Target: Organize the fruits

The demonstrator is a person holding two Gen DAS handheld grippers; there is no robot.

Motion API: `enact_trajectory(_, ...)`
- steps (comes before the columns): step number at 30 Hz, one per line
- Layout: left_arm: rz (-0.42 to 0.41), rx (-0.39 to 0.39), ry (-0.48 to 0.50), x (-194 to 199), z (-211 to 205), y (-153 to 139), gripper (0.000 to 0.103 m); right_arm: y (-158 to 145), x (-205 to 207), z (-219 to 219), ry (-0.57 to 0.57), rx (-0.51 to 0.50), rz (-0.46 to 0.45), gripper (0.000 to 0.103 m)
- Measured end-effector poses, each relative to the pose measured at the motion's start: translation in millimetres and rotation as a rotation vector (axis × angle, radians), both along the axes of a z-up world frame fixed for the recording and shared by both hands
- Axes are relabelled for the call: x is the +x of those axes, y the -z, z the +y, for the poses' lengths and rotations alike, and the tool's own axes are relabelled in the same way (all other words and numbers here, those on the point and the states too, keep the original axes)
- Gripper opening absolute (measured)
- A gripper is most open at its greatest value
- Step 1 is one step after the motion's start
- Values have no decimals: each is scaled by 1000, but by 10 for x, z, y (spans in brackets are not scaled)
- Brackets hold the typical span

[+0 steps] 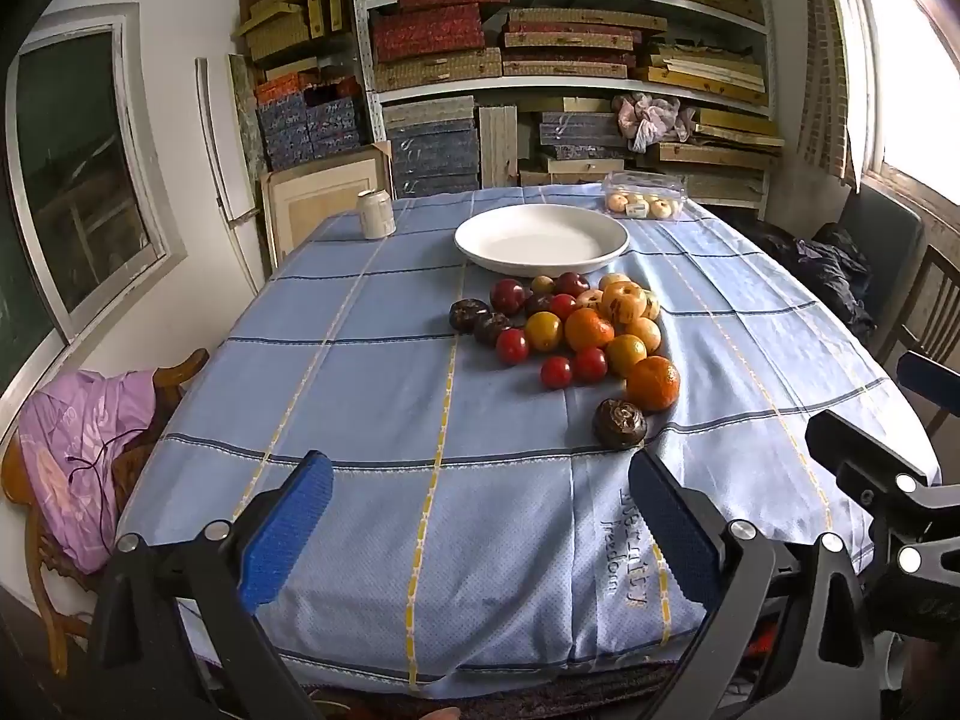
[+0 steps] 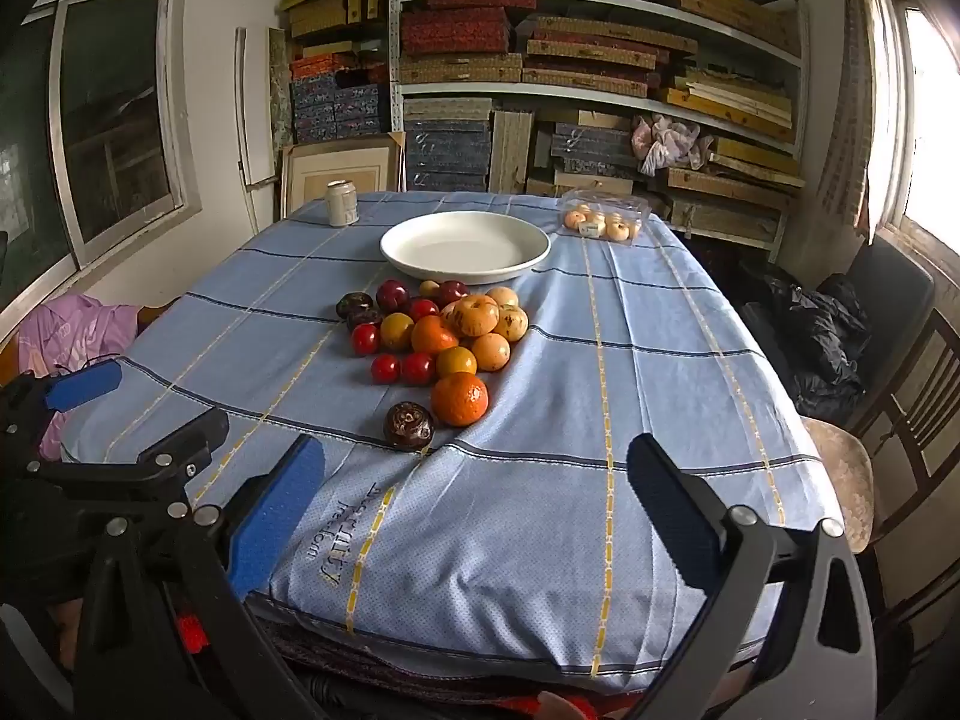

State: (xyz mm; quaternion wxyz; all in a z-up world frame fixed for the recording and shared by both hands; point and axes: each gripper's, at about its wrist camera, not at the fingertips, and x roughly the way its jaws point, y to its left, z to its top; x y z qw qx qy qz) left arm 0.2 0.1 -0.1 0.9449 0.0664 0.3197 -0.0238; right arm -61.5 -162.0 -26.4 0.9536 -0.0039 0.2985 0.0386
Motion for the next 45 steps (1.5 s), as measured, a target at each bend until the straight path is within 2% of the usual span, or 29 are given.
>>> enact_trajectory(18, 10, -4, -3, 4, 11, 31, 100, 11, 8, -13, -1, 6, 5, 99)
enact_trajectory(45, 24, -7, -3, 94, -37, 244, 100, -7, -1, -15, 0, 11, 5, 99)
